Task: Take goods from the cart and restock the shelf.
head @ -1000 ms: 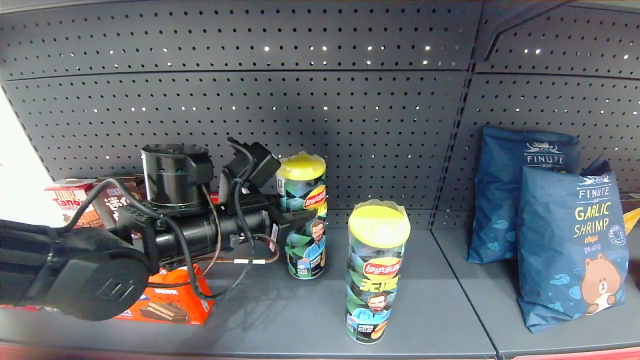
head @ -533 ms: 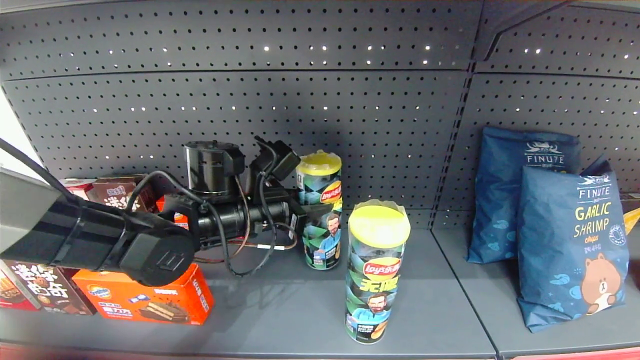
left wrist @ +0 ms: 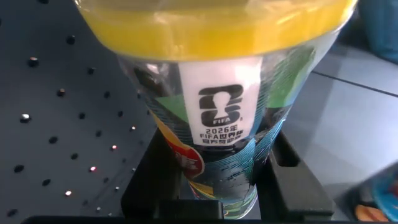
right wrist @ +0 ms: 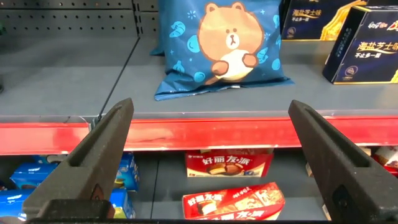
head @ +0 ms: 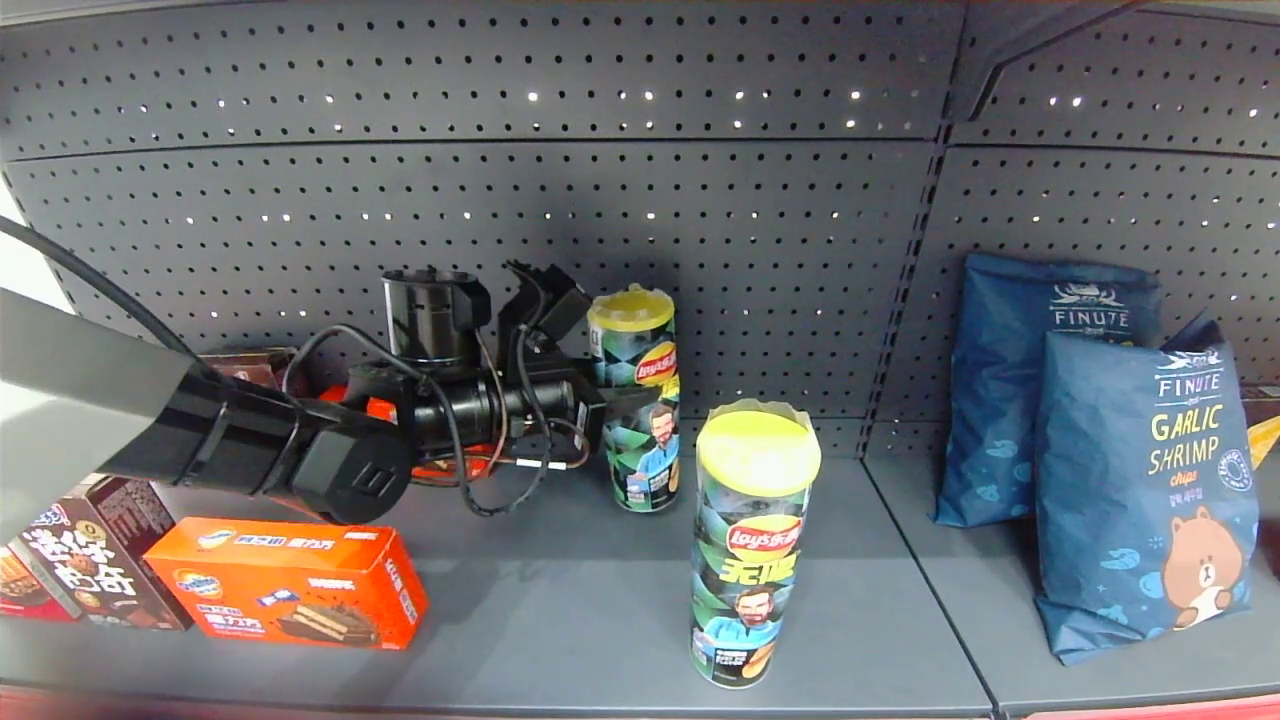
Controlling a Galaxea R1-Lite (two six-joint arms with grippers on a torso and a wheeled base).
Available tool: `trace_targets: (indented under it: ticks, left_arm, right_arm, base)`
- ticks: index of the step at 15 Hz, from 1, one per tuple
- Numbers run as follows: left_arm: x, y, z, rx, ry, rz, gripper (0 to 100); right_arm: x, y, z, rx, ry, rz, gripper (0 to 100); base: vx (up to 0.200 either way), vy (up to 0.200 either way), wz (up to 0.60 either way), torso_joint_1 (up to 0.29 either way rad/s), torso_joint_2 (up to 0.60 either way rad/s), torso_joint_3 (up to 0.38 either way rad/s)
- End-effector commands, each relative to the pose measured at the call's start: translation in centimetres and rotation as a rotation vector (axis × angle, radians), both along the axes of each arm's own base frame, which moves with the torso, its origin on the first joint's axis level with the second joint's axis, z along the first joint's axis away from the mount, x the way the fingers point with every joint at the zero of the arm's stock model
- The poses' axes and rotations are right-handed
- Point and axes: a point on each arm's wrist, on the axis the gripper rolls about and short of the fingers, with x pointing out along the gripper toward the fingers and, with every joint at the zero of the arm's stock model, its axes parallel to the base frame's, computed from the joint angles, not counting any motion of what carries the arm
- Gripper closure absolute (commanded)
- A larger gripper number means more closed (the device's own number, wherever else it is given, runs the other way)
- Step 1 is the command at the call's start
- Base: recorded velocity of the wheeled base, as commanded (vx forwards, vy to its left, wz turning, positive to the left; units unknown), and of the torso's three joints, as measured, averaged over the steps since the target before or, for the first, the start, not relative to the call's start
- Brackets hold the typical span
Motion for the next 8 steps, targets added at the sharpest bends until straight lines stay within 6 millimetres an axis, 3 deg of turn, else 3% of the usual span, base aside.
trace_targets:
  ticks: [1, 8]
  left_arm:
    - [0.9, -0.1, -0.4, 0.000, -0.004, 0.005, 100]
    - [1.2, -0.5, -1.6, 0.111, -0.009, -0.029, 100]
  right_arm:
    - [0.0, 0.0, 0.0, -0.001, 0.001, 0.000, 0]
    - [0.0, 0.0, 0.0, -0.001, -0.001, 0.000, 0]
  base:
    - [0.000, 0.000, 0.00, 0.000, 0.00, 0.000]
    - [0.000, 0.000, 0.00, 0.000, 0.00, 0.000]
